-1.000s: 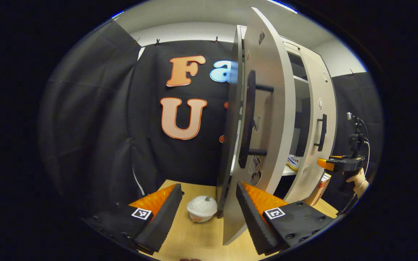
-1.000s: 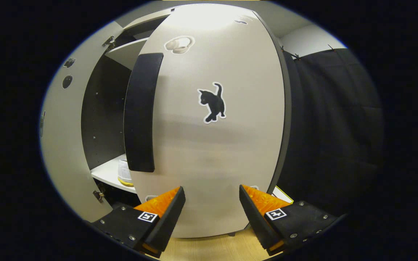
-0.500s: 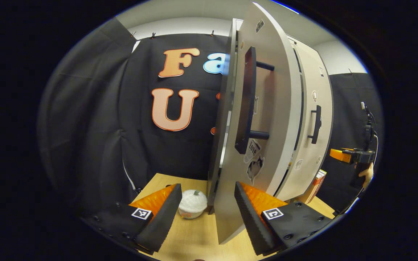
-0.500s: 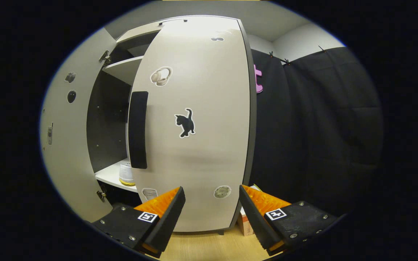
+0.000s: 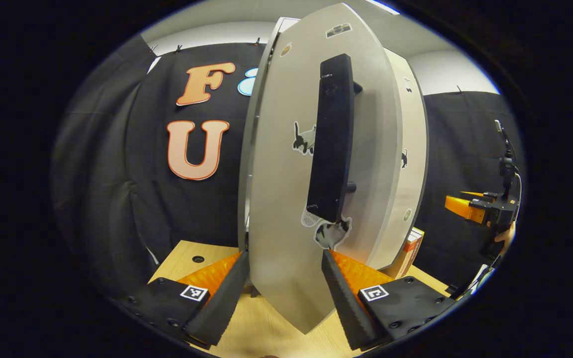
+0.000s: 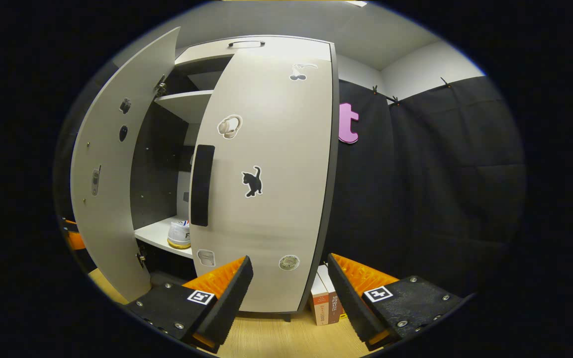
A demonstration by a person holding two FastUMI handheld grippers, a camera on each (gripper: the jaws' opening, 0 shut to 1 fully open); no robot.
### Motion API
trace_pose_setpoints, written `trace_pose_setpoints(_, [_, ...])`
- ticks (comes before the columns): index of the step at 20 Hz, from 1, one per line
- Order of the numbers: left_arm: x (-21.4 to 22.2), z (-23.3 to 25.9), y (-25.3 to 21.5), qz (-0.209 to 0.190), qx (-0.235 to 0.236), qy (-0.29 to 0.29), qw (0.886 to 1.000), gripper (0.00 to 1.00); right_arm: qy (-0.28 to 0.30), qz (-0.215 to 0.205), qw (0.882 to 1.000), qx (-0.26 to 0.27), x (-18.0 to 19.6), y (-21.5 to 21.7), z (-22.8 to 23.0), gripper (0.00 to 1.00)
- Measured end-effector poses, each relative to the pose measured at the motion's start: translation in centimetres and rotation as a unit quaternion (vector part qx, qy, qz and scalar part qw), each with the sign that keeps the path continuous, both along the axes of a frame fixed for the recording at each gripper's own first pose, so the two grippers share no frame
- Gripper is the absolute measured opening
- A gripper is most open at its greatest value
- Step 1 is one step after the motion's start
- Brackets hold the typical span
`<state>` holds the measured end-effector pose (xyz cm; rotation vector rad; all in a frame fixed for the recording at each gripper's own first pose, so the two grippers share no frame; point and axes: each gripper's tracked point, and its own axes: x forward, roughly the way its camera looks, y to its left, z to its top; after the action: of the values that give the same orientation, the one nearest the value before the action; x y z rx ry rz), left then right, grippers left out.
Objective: Grab one shoe with the right hand and put it into the shoe cabinet, grab the other shoe with the left hand and put it into the shoe cabinet; then close the right door with the right hand and the left door with the left hand.
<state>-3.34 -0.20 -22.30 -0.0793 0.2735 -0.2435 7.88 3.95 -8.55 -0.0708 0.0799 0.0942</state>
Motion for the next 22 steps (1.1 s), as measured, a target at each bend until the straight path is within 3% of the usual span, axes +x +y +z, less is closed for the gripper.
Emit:
trace_pose_setpoints(2, [0.6,0.1,-2.1,-0.017,-0.005,-0.004,1.000,0.92,-0.002,-0.003,1.000,-0.002,-0.5,-0.6,0.1,0.94])
trace_pose_setpoints(3, [1.1,0.0,-3.1,-0.026,-0.014,-0.003,1.000,0.99,-0.004,-0.007,1.000,-0.004,-0.8,-1.0,0.1,0.94])
trace_pose_setpoints(5, [2.2,0.0,-5.7,-0.040,-0.029,-0.003,0.999,0.94,-0.006,-0.014,1.000,-0.005,-1.2,-1.7,0.2,0.97])
trace_pose_setpoints(8, [4.3,-0.9,-6.9,-0.027,-0.002,-0.003,1.000,1.00,-0.007,-0.026,1.000,0.001,-1.7,-2.9,0.4,0.94])
trace_pose_setpoints(10, [5.2,-1.3,-8.1,-0.032,-0.007,0.003,0.999,0.94,-0.009,-0.036,0.999,0.002,-2.1,-4.1,0.6,0.94])
trace_pose_setpoints(22, [9.9,-3.8,-10.9,-0.011,0.007,0.011,1.000,0.97,-0.006,-0.082,0.997,0.004,-2.4,-9.4,0.4,0.94])
